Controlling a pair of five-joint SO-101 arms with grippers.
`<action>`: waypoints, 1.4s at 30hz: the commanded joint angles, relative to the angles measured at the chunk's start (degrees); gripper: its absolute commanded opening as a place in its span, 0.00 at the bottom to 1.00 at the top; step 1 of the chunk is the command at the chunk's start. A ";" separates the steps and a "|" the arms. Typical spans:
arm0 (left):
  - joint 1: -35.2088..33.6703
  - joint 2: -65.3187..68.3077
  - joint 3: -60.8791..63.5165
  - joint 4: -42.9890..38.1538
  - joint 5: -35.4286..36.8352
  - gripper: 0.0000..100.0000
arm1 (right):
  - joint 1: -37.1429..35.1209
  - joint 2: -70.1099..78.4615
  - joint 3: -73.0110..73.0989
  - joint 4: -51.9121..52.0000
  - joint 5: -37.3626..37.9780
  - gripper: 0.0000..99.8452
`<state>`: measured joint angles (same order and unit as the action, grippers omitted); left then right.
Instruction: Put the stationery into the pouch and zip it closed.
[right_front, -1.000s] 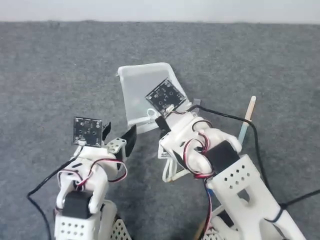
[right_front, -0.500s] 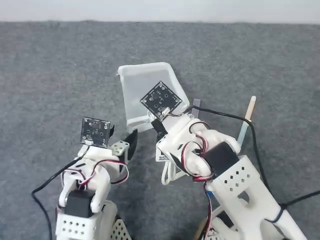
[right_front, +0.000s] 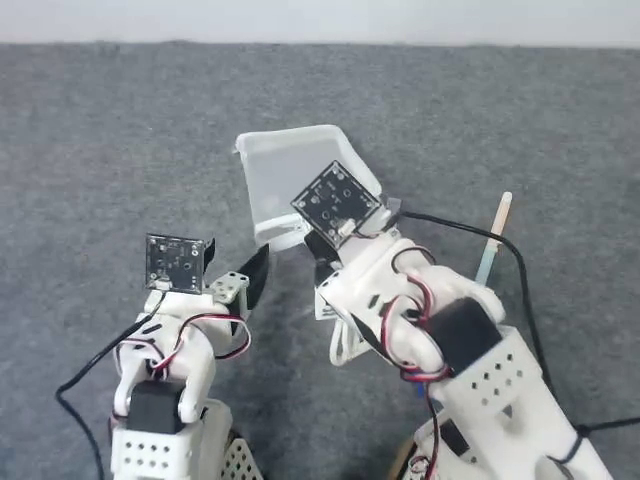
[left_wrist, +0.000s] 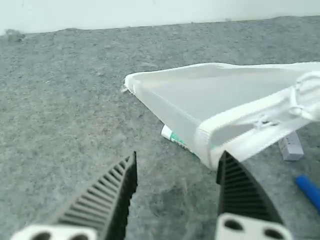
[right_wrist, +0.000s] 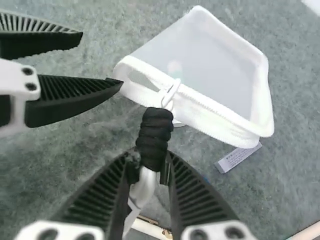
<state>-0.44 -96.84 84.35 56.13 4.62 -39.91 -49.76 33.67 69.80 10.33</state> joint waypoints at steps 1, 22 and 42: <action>-0.44 -0.35 -1.54 -1.58 0.97 0.25 | -0.57 -3.38 -2.73 0.13 -0.18 0.01; -0.79 -0.26 1.71 -6.51 2.99 0.25 | -5.58 -6.02 0.00 0.40 1.76 0.01; -2.37 -0.62 -3.30 -3.69 2.90 0.01 | -1.27 -7.96 0.26 1.45 2.02 0.01</action>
<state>-0.79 -96.75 86.46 49.10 6.73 -44.48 -57.67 34.64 71.56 11.21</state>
